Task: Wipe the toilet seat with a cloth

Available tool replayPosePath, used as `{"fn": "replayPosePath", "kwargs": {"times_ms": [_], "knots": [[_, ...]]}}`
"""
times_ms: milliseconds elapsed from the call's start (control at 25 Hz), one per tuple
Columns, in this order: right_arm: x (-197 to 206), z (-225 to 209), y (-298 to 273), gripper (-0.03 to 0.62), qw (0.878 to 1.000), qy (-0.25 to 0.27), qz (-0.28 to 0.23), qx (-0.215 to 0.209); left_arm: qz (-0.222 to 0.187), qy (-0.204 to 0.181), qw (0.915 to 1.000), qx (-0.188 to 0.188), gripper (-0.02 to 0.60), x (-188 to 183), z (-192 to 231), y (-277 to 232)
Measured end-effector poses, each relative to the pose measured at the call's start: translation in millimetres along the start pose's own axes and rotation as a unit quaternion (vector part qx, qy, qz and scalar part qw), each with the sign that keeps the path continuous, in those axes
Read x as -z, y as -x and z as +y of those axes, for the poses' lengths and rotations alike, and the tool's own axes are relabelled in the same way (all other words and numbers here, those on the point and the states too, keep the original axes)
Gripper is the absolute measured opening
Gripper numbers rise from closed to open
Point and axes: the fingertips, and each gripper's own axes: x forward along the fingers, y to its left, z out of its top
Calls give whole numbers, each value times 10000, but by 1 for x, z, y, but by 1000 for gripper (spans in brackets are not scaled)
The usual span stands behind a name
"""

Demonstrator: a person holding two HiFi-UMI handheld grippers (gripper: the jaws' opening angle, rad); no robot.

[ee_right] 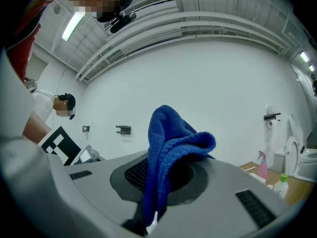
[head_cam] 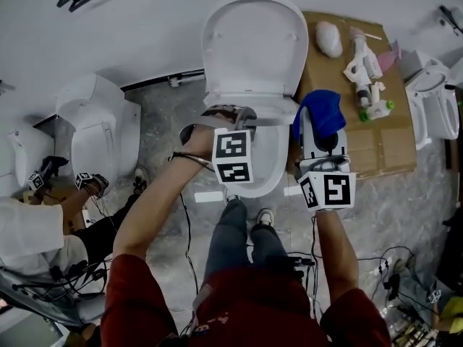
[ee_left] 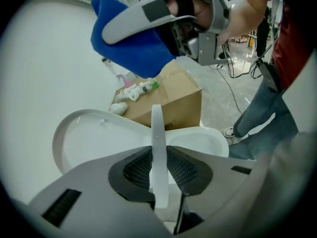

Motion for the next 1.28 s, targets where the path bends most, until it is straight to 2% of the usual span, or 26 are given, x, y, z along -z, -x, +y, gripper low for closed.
{"fn": "replayPosePath", "kwargs": {"times_ms": [240, 480, 880, 1280], "knots": [[14, 5, 13, 52, 9999, -65, 91, -78, 85, 41, 9994, 340, 106, -2, -53, -2], [42, 4, 24, 52, 9994, -194, 251, -143, 167, 207, 9953, 930, 109, -3, -112, -16], [115, 29, 31, 52, 9957, -342, 778, -370, 218, 551, 9761, 2091, 100, 11, -209, -50], [228, 29, 40, 52, 9891, -507, 1329, -369, 96, 1008, 9565, 2737, 61, 37, -298, -126]]}}
